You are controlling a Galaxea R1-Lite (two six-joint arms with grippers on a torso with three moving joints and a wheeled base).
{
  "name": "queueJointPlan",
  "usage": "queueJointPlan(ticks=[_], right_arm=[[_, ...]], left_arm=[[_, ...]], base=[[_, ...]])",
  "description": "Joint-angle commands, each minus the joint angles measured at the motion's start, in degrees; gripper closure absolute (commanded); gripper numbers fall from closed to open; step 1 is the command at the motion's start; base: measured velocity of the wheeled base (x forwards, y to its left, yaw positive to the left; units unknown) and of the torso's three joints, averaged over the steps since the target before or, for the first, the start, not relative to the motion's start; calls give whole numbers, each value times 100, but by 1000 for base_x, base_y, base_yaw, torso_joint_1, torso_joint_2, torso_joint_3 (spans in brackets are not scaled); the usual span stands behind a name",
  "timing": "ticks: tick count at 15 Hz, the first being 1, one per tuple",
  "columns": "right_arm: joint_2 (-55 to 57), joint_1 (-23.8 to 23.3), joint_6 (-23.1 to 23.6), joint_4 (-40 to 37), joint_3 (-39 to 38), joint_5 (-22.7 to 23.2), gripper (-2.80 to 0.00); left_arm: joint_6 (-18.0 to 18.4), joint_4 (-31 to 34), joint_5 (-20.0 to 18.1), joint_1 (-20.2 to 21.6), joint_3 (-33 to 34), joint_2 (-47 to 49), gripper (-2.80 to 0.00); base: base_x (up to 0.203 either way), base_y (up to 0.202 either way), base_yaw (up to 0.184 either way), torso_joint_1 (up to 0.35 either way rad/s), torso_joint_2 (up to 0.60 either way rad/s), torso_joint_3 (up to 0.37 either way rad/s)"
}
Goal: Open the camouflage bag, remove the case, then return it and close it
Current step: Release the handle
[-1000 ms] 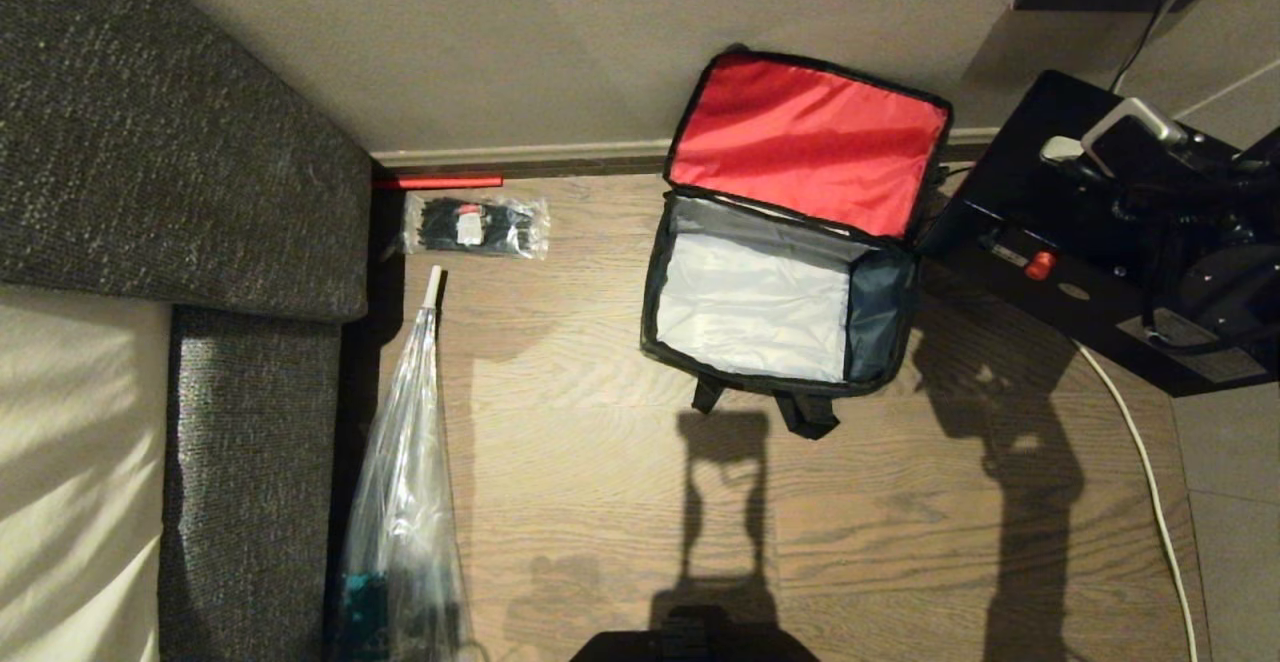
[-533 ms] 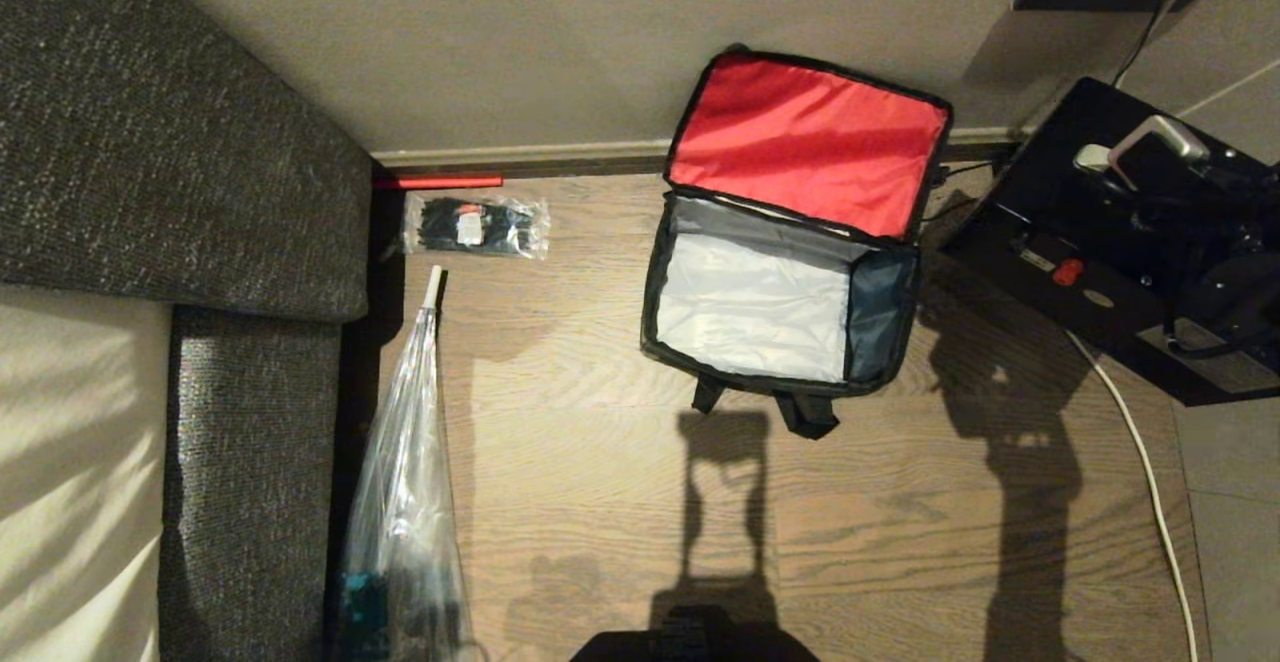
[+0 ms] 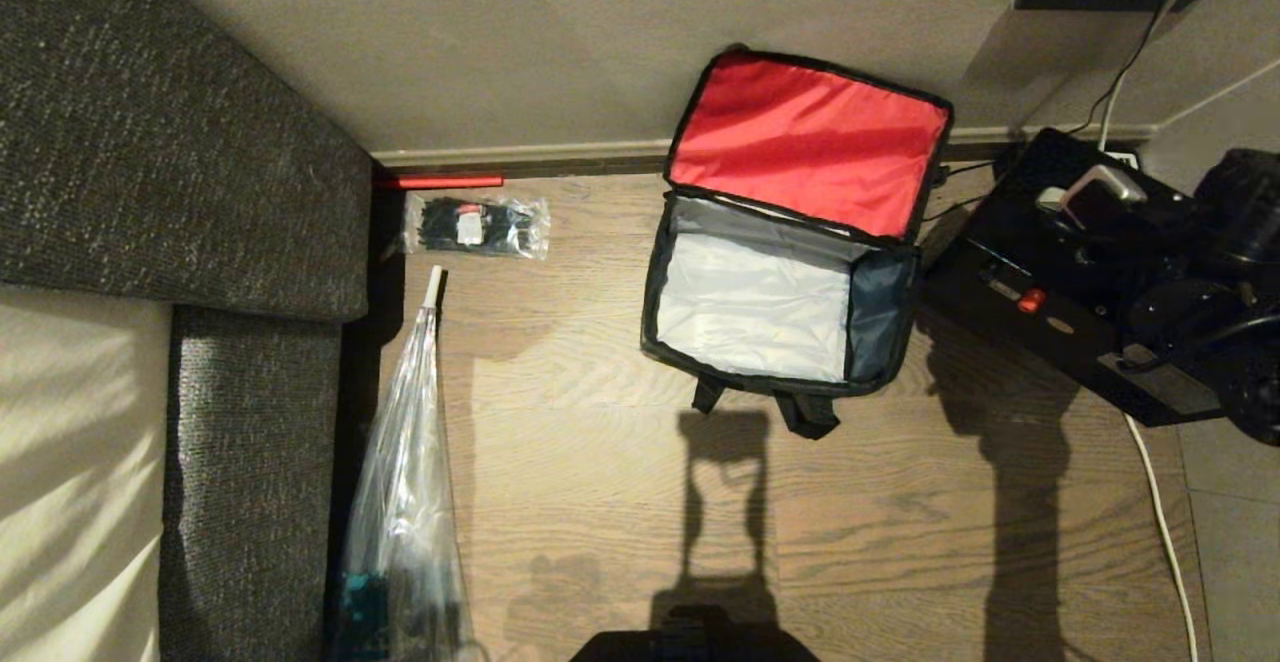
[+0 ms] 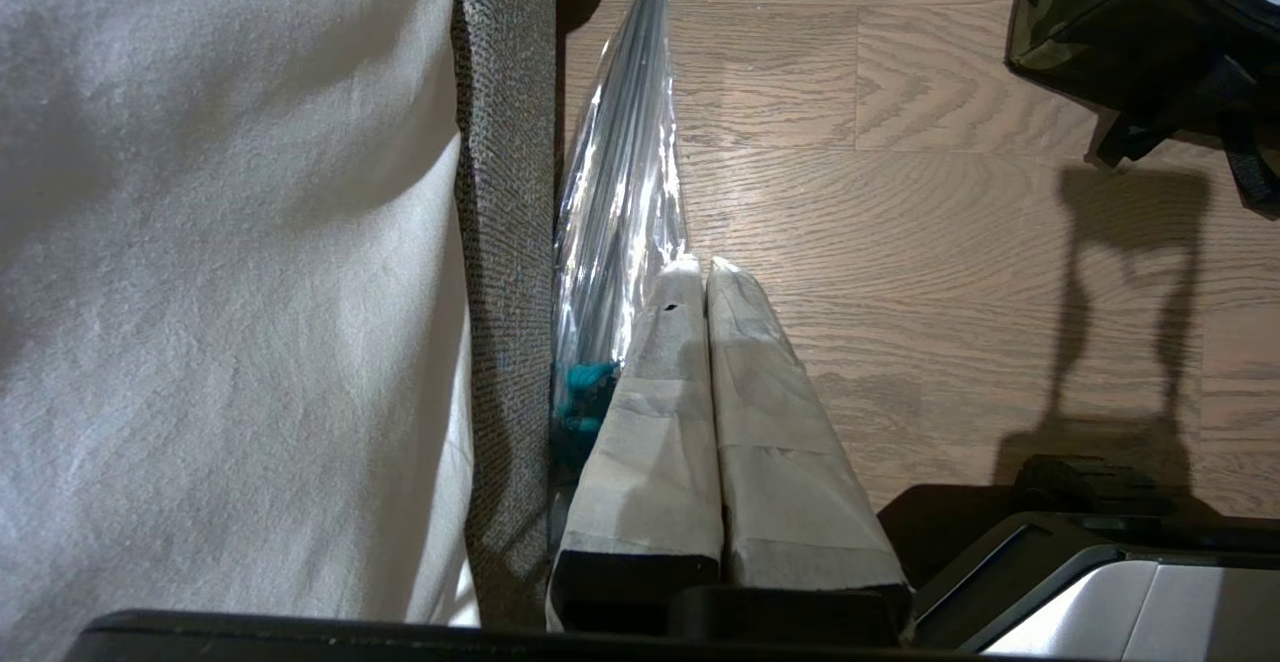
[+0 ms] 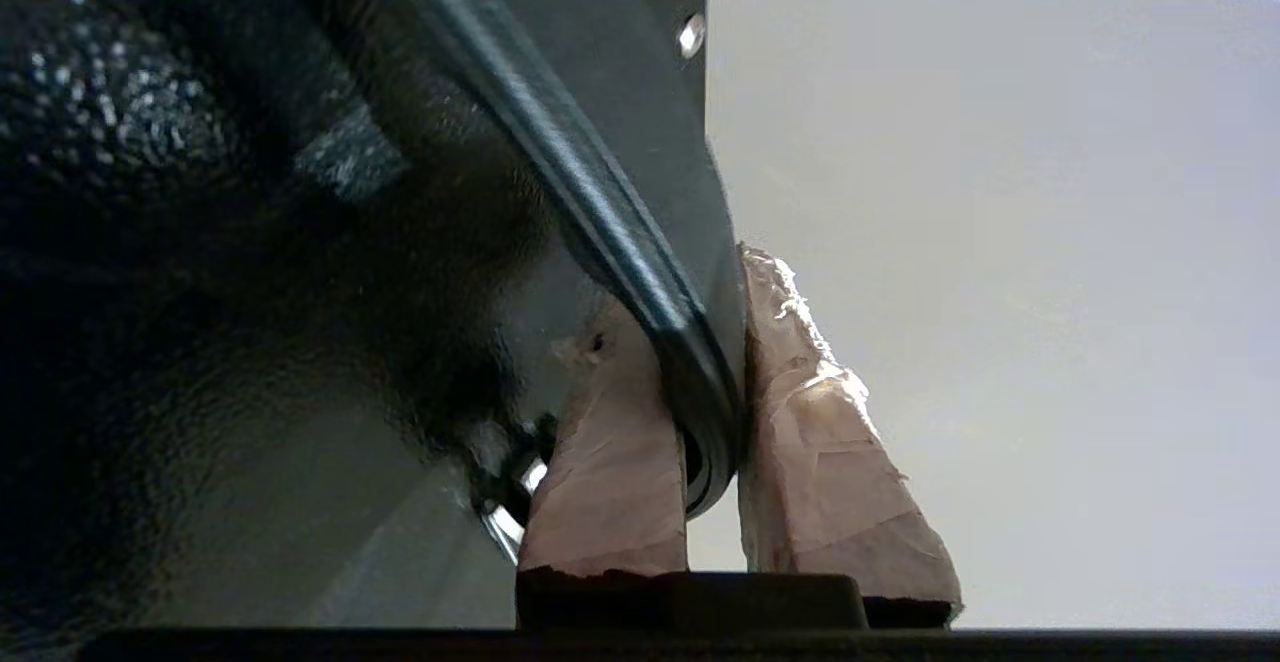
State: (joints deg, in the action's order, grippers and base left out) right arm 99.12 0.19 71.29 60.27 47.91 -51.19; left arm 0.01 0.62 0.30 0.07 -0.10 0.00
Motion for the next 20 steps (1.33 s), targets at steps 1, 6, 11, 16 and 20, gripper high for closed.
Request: queueJointPlan(ticks=[1, 6, 11, 16, 20], right_arm=[[515, -49, -116, 19, 50, -40, 0], [1322, -123, -370, 15, 561, -28, 0], [1854, -221, -401, -76, 746, 3, -280], [1989, -209, -772, -870, 300, 29, -280], [1627, -5, -1150, -1270, -380, 747, -280]], left_arm=[[-1, -1, 5, 1, 1, 0, 0], [-1, -1, 5, 1, 1, -9, 0], [-1, -1, 3, 1, 1, -9, 0], [-1, -1, 5, 1, 1, -9, 0], [-1, -1, 4, 1, 1, -9, 0]], base=[[0, 0, 0, 0, 0, 0], [0, 0, 0, 0, 0, 0], [0, 0, 0, 0, 0, 0], [0, 0, 0, 0, 0, 0], [0, 0, 0, 0, 0, 0]])
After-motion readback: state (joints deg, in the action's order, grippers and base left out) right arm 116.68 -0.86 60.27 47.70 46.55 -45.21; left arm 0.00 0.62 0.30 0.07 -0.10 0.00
